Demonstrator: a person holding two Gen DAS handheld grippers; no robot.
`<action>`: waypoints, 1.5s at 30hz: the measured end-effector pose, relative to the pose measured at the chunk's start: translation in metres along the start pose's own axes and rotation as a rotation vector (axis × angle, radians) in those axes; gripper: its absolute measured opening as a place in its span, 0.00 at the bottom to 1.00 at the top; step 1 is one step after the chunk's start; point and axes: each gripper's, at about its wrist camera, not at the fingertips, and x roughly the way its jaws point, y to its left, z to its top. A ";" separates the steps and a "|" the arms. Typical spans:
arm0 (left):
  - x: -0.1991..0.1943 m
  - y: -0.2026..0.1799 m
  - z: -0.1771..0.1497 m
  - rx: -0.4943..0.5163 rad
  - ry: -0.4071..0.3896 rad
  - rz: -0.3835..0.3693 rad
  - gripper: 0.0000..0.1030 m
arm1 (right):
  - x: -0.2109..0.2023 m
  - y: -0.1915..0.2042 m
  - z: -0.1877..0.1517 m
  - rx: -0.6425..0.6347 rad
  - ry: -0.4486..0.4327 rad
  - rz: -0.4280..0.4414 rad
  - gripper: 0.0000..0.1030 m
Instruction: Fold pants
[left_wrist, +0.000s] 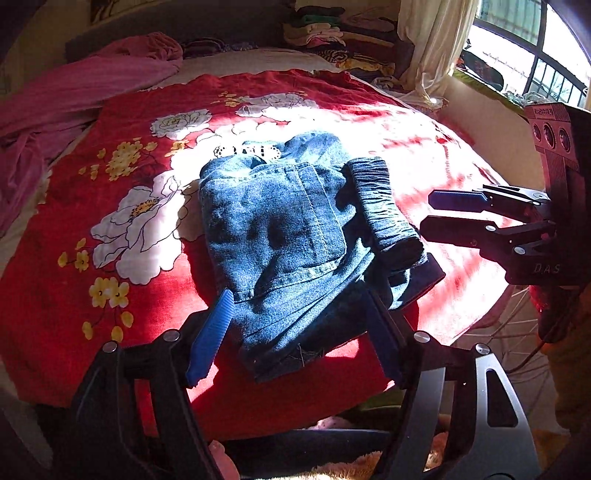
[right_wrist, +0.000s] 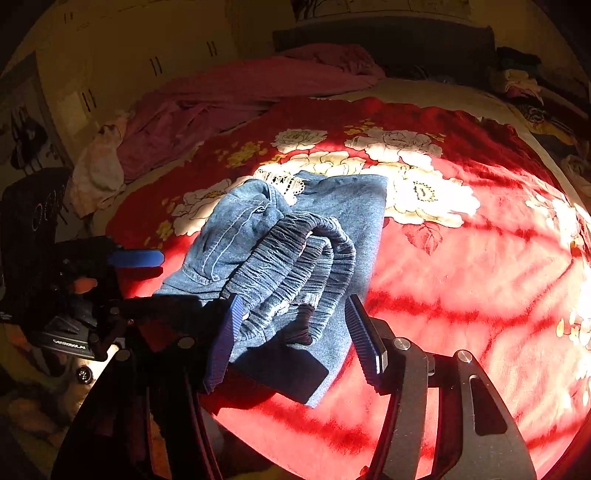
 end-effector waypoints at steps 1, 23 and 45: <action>-0.002 0.004 0.000 -0.009 -0.005 0.003 0.62 | -0.001 0.001 0.000 -0.002 -0.001 0.004 0.54; 0.026 0.015 -0.010 -0.057 0.076 -0.015 0.63 | 0.026 0.010 -0.014 -0.001 0.090 0.033 0.30; -0.001 0.036 0.006 -0.127 -0.014 0.061 0.70 | -0.031 -0.018 0.010 0.068 -0.094 -0.189 0.69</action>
